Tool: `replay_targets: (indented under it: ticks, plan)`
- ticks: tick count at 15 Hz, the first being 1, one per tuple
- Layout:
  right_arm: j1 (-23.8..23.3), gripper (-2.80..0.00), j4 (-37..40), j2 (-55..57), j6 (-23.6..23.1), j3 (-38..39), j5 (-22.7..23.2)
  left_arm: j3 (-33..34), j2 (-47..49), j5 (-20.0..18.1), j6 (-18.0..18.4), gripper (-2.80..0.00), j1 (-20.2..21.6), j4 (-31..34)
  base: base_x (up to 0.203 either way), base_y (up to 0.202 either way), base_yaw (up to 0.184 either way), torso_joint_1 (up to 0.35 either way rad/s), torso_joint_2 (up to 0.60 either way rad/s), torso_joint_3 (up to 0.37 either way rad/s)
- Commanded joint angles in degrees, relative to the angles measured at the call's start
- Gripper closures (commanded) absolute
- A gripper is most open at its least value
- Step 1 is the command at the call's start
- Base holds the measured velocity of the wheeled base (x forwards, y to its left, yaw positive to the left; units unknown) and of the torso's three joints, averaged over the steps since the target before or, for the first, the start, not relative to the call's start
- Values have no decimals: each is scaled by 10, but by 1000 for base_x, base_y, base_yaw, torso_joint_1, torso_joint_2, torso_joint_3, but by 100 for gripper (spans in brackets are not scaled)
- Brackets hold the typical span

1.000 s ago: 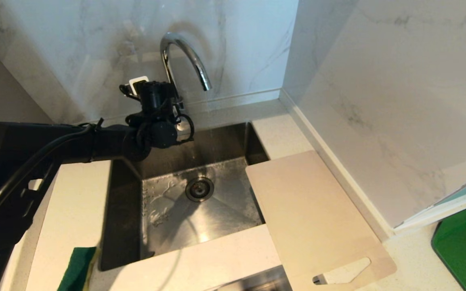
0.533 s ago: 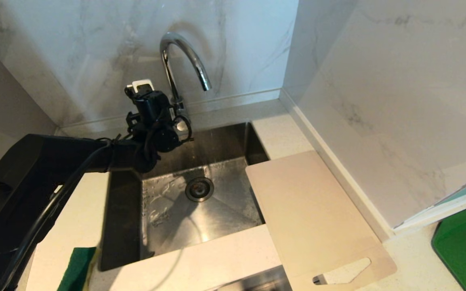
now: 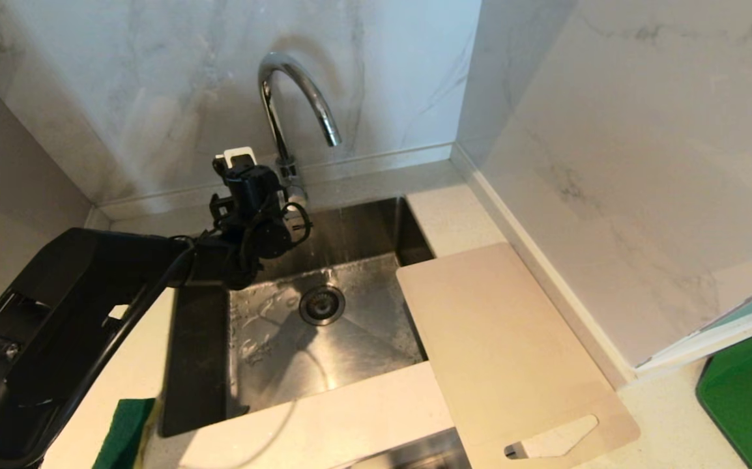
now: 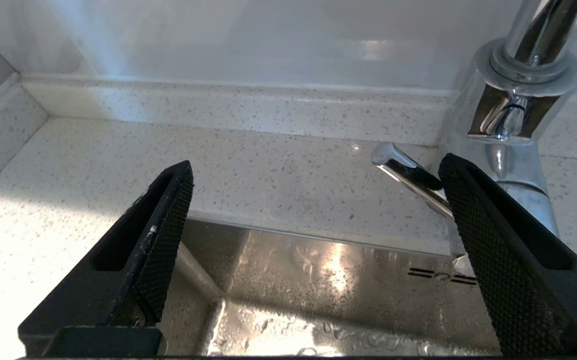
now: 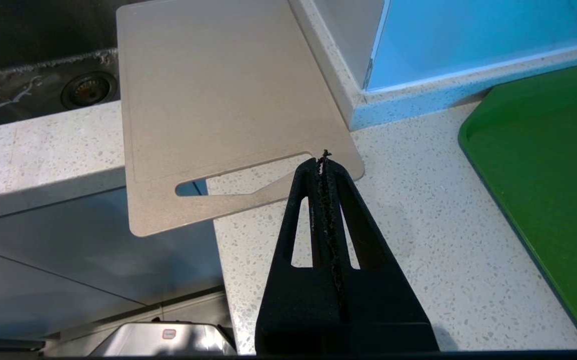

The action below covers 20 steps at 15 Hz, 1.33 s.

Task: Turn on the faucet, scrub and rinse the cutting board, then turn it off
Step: Turn on the tap

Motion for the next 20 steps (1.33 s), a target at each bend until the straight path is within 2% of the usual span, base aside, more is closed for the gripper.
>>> replay_targets:
  ticks: [1, 8, 20]
  plan:
    - [0, 0, -1, 0, 0, 0, 0, 1, 14, 10, 1, -280, 15, 4, 0, 0, 0, 0, 0, 0]
    - [0, 0, -1, 0, 0, 0, 0, 2, 10, 75, 0, -280, 26, 59, 0, 0, 0, 0, 0, 0]
    - [0, 0, -1, 0, 0, 0, 0, 42, 16, 79, -6, -280, 16, 88, 0, 0, 0, 0, 0, 0]
